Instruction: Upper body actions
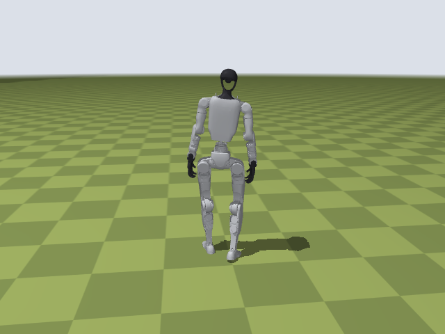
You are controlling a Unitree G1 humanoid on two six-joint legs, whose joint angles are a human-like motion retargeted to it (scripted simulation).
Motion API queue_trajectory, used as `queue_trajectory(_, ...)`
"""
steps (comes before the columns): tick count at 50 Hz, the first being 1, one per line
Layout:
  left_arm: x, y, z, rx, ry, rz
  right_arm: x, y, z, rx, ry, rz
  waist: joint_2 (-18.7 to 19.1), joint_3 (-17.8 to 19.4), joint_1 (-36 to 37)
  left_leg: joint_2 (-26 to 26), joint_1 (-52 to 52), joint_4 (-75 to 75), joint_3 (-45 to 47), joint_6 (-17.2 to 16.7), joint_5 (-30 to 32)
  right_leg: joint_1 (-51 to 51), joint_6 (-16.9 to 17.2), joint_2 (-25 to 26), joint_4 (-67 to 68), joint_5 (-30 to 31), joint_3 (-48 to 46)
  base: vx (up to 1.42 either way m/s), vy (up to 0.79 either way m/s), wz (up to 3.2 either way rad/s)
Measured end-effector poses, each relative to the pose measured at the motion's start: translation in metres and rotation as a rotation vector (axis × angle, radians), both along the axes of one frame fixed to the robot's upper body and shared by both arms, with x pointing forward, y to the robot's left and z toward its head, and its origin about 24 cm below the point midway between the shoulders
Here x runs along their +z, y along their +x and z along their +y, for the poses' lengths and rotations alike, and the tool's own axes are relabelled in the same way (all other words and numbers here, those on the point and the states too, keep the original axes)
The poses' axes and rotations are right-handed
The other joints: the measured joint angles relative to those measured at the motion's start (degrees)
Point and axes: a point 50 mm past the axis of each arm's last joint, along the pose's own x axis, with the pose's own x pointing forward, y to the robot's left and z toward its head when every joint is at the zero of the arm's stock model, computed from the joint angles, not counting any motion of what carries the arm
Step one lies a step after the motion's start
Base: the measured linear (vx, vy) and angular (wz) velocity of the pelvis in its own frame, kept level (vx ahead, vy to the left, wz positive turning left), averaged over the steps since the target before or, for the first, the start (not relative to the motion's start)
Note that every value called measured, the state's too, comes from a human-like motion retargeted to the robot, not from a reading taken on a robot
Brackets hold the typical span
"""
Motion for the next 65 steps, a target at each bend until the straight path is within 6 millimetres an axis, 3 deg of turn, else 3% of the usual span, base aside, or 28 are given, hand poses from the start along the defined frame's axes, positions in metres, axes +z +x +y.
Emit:
queue_trajectory(4,0.001,0.009,0.006,-0.020,-0.013,-0.017,-0.006,-0.022,0.001,-0.072,-0.036,0.120,-2.5,0.4,-2.7,-4.2,-1.6,0.2,-7.0,0.3,1.4,-1.6,-1.4,8.6,-7.0,0.3,19.1,0.10,-0.08,1.76)
queue_trajectory(7,0.001,0.016,0.008,-0.040,-0.005,-0.021,-0.007,-0.038,0.003,-0.118,-0.013,0.202,-4.3,1.8,-4.9,-8.2,-1.9,0.6,-13.3,0.5,2.5,-1.6,-1.0,10.9,-12.5,3.2,27.9,-0.01,-0.06,2.20)
queue_trajectory(8,0.002,0.020,0.008,-0.041,-0.001,-0.025,-0.007,-0.040,0.004,-0.132,0.006,0.220,-4.8,2.7,-4.9,-9.0,-1.6,0.7,-14.5,0.5,2.8,-1.5,-3.2,10.5,-13.9,5.8,27.4,-0.04,-0.04,1.64)
queue_trajectory(10,0.002,0.025,0.008,-0.042,-0.002,-0.031,-0.007,-0.049,0.005,-0.156,0.028,0.254,-5.5,3.5,-2.7,-9.8,-1.9,1.1,-14.9,0.0,3.2,-0.8,-5.5,9.3,-13.7,3.9,23.6,-0.01,-0.05,1.06)
queue_trajectory(15,0.000,0.028,-0.003,-0.077,-0.014,-0.028,-0.006,-0.069,0.002,-0.228,0.065,0.344,-5.2,3.3,1.7,-11.8,-5.1,3.8,-16.6,-1.9,4.4,-1.6,-4.7,6.1,-14.7,3.1,16.8,-0.07,-0.01,1.23)
queue_trajectory(17,0.000,0.023,-0.006,-0.049,-0.016,-0.028,-0.005,-0.072,-0.001,-0.242,0.064,0.378,-5.0,3.6,2.6,-11.3,-6.0,5.5,-11.8,-3.9,5.1,-1.0,-4.4,5.2,-15.6,3.0,14.6,-0.05,0.01,1.23)
queue_trajectory(22,-0.001,0.011,-0.001,-0.039,-0.019,0.017,-0.004,-0.068,-0.007,-0.284,-0.001,0.342,-6.0,2.0,-0.3,-7.7,-6.6,13.1,9.7,-1.9,7.5,-0.2,-2.8,0.6,-16.8,1.9,6.7,0.04,0.00,1.68)
queue_trajectory(27,0.001,0.010,0.012,-0.019,0.034,0.017,-0.006,-0.064,-0.002,-0.331,0.012,0.306,-9.5,-0.3,-2.1,-1.9,-2.5,19.2,32.2,4.3,8.0,0.8,-1.2,-5.4,-16.5,-0.1,-1.1,0.12,-0.03,1.78)
queue_trajectory(30,0.003,0.015,0.018,0.001,0.052,0.004,-0.007,-0.059,0.003,-0.333,0.040,0.300,-11.1,-1.6,-3.1,0.7,-1.7,21.1,38.4,5.8,5.9,1.8,-0.2,-7.9,-16.4,-1.1,-6.5,0.24,-0.04,1.59)
queue_trajectory(41,0.005,0.042,0.020,0.087,0.106,-0.115,-0.009,-0.025,0.014,-0.178,0.096,0.176,-10.9,-0.9,1.9,7.5,-6.0,7.8,26.7,0.3,3.9,7.6,2.6,-6.8,-17.1,-3.5,-16.0,0.31,-0.03,0.60)
queue_trajectory(45,0.005,0.037,0.021,0.154,0.113,-0.113,-0.009,-0.007,0.024,-0.114,0.163,0.138,-10.8,-1.1,3.3,10.0,-5.4,-0.1,22.7,-1.6,2.5,9.3,4.4,-6.7,-16.4,-4.5,-16.5,0.61,0.05,-0.04)
queue_trajectory(51,0.004,0.020,0.026,0.215,0.156,-0.055,-0.008,0.018,0.038,-0.002,0.189,0.050,-10.8,-4.6,-0.9,13.4,-6.1,-2.8,23.6,-3.1,1.8,10.4,8.5,-8.1,-15.5,-4.9,-19.1,0.68,0.00,0.25)
queue_trajectory(53,0.004,0.018,0.025,0.212,0.168,-0.030,-0.007,0.021,0.041,-0.001,0.207,0.031,-9.9,-5.1,-1.8,14.8,-6.2,-2.5,25.1,-5.3,6.7,10.9,9.7,-7.9,-14.9,-4.1,-19.1,0.68,0.01,0.13)
queue_trajectory(55,0.003,0.020,0.022,0.191,0.165,-0.006,-0.007,0.019,0.040,-0.020,0.225,0.031,-9.2,-5.8,-3.2,14.5,-8.2,-0.5,21.4,-4.9,11.9,11.5,10.7,-8.1,-14.9,-1.8,-19.5,0.97,0.15,0.46)
queue_trajectory(57,0.002,0.027,0.016,0.157,0.136,0.008,-0.008,0.015,0.041,-0.051,0.237,0.048,-9.5,-6.7,-5.2,14.2,-11.4,4.8,19.3,-3.5,7.6,11.3,11.0,-9.6,-15.0,3.0,-20.0,0.68,0.07,0.64)
queue_trajectory(60,0.001,0.040,0.008,0.090,0.093,0.008,-0.010,0.004,0.042,-0.139,0.231,0.074,-10.2,-6.2,-3.8,12.2,-10.5,5.1,18.7,-1.8,4.2,10.9,7.8,-11.9,-14.5,11.2,-17.2,0.79,0.14,0.02)
queue_trajectory(62,0.001,0.050,0.002,0.010,0.074,-0.011,-0.011,-0.009,0.036,-0.246,0.216,0.096,-8.8,-5.8,-1.2,12.2,-9.3,3.7,19.5,-1.1,3.1,9.4,0.5,-11.0,-11.7,13.1,-8.8,0.64,0.12,0.36)
queue_trajectory(63,0.001,0.053,-0.002,-0.041,0.073,-0.022,-0.011,-0.018,0.033,-0.297,0.210,0.115,-8.0,-5.6,-1.2,11.2,-9.3,3.1,17.4,-0.7,2.7,8.4,-0.1,-8.7,-8.8,12.6,0.2,0.78,0.10,1.50)
queue_trajectory(65,0.002,0.060,-0.004,-0.131,0.086,-0.046,-0.010,-0.032,0.029,-0.350,0.209,0.150,-6.5,-5.0,-2.9,9.0,-9.2,1.8,11.7,-0.2,2.6,7.2,1.7,-1.4,-1.4,11.7,16.6,0.78,0.05,2.42)
